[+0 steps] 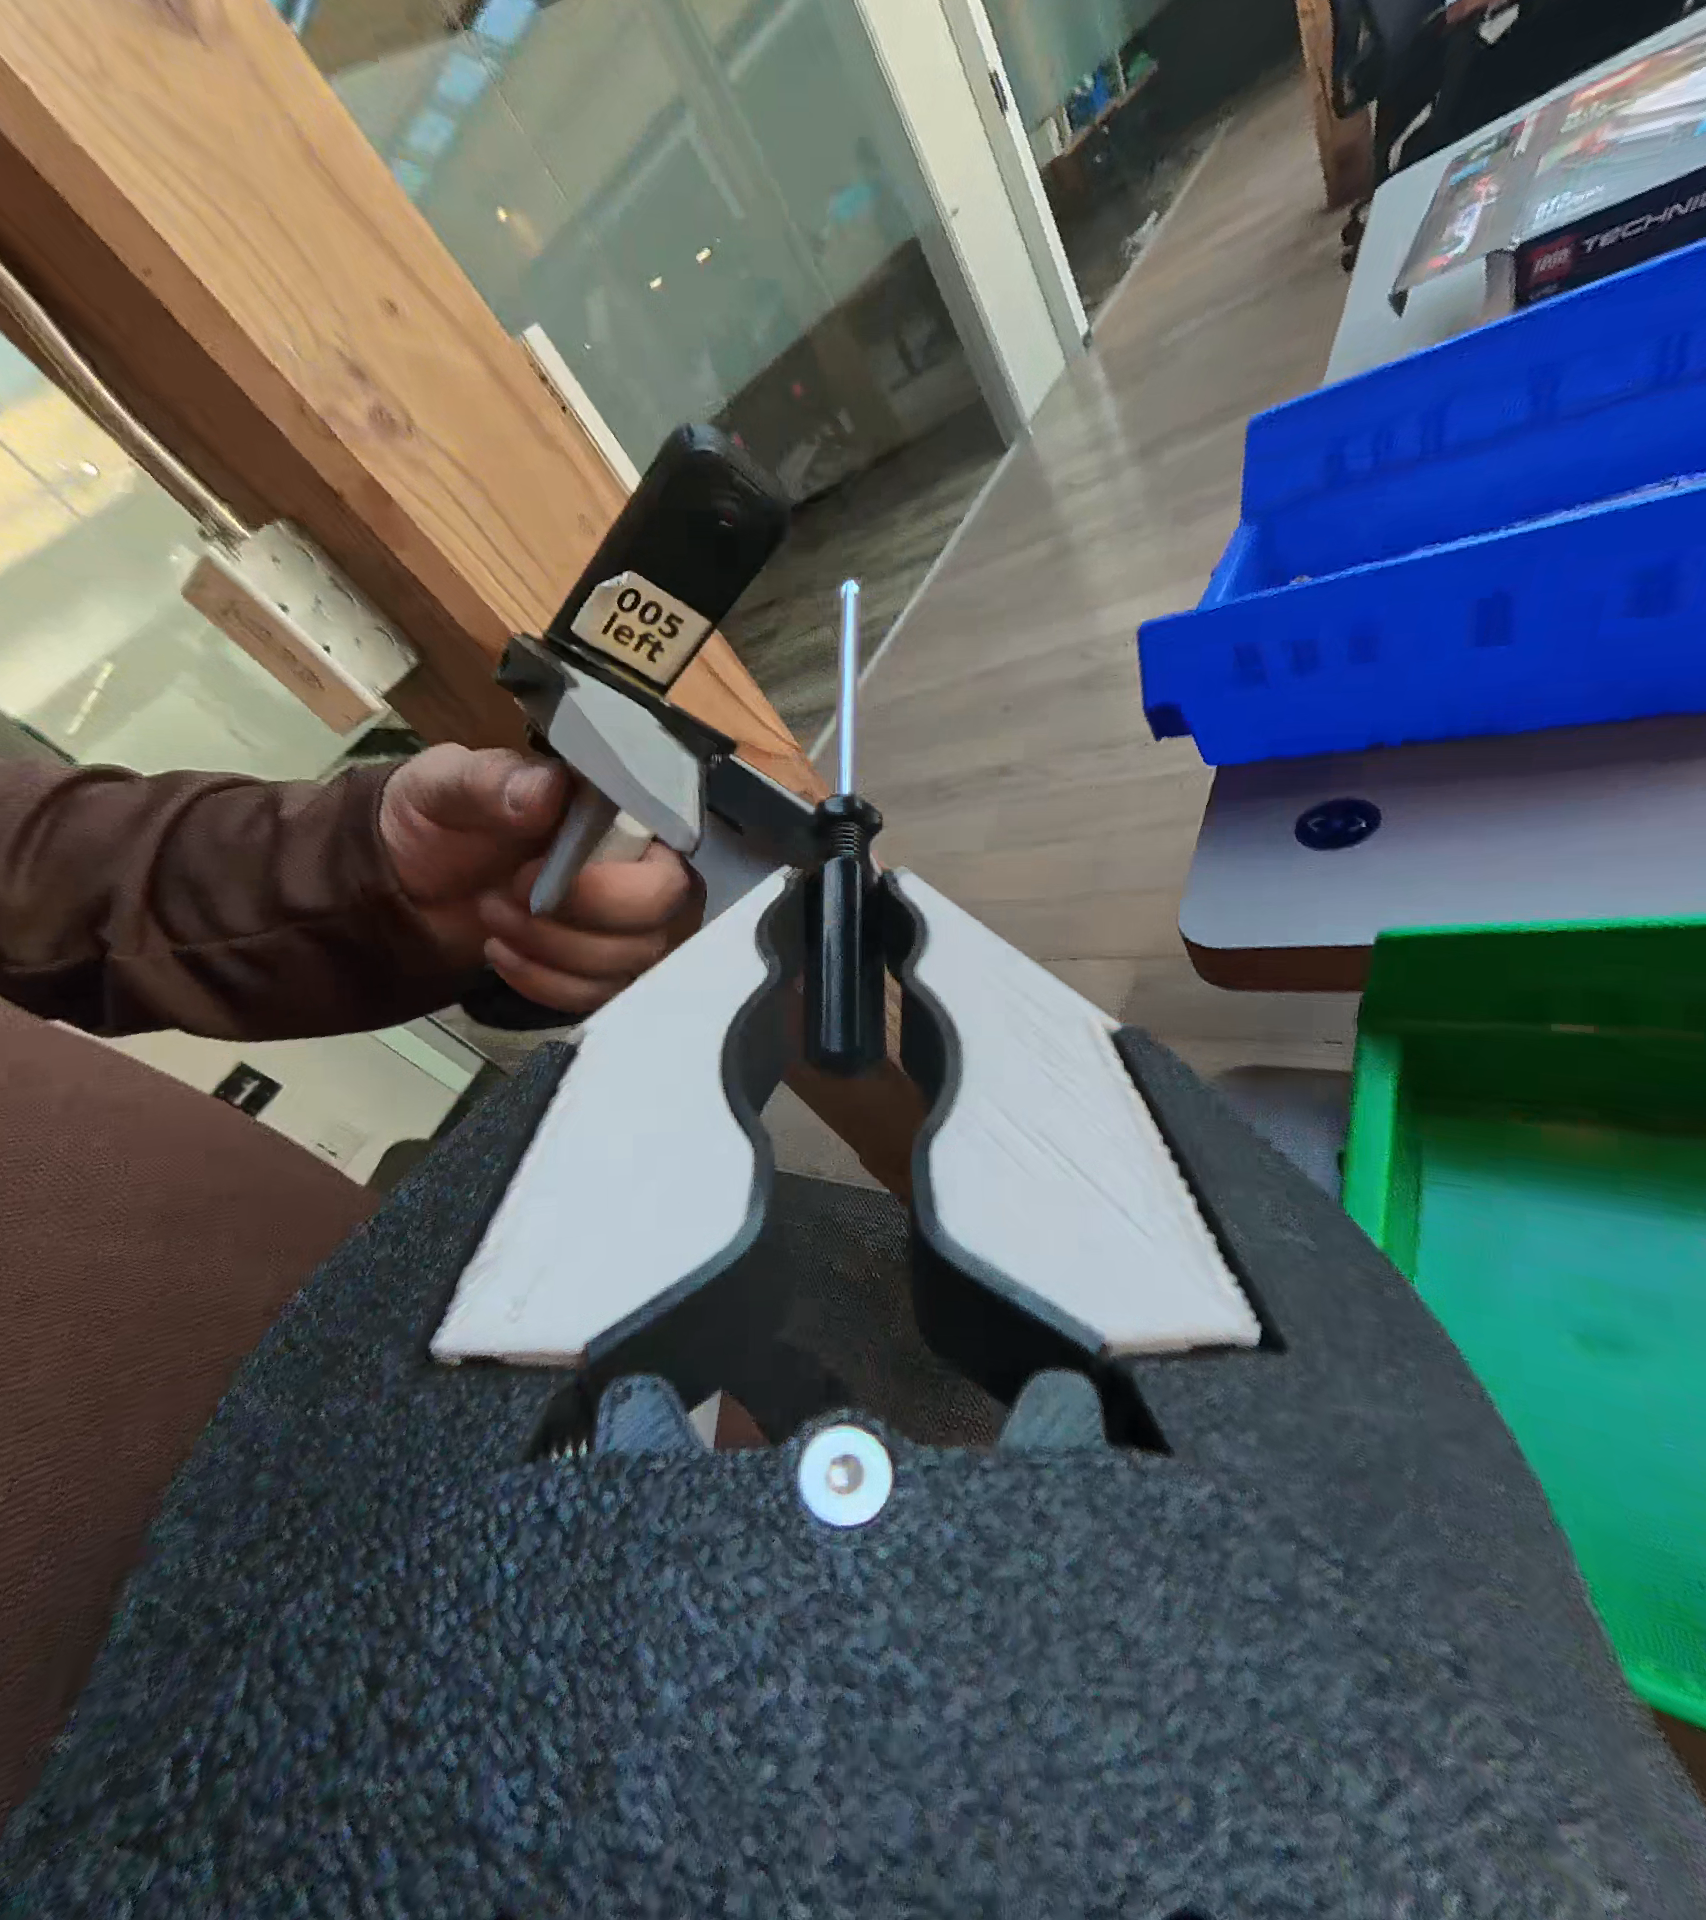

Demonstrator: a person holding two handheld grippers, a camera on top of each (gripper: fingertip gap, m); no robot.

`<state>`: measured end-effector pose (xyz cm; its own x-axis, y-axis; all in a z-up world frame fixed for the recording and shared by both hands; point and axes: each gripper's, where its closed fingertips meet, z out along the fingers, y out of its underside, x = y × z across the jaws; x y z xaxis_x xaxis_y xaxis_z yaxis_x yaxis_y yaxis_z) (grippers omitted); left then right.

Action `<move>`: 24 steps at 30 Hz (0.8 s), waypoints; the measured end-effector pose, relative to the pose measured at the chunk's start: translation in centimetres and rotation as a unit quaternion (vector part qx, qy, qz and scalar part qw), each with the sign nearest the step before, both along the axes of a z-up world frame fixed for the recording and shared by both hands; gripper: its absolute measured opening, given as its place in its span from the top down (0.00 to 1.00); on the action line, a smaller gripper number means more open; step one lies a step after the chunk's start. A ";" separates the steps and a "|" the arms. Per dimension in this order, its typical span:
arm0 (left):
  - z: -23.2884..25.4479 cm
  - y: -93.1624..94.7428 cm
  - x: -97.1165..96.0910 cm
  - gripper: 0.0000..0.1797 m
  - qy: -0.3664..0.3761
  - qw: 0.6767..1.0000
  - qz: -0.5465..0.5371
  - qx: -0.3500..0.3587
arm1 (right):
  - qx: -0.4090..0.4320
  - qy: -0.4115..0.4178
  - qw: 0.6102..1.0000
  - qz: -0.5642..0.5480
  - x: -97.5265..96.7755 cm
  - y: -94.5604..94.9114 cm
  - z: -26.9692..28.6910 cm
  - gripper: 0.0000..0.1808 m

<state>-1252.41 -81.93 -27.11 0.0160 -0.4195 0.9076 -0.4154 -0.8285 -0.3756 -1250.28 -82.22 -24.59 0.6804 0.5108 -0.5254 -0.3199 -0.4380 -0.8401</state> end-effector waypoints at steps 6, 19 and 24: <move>-0.6 4.7 1.3 0.72 -0.021 0.998 0.025 -0.047 | 0.016 -0.023 1.000 0.011 2.1 1.9 1.2 0.94; 9.0 26.9 5.3 0.79 -0.277 0.950 -0.131 -0.055 | -0.003 -0.043 0.992 -0.122 6.2 15.0 3.4 0.94; 12.9 35.3 3.5 0.78 -0.337 0.898 -0.280 -0.022 | 0.001 0.009 0.976 -0.219 6.8 23.0 7.5 0.93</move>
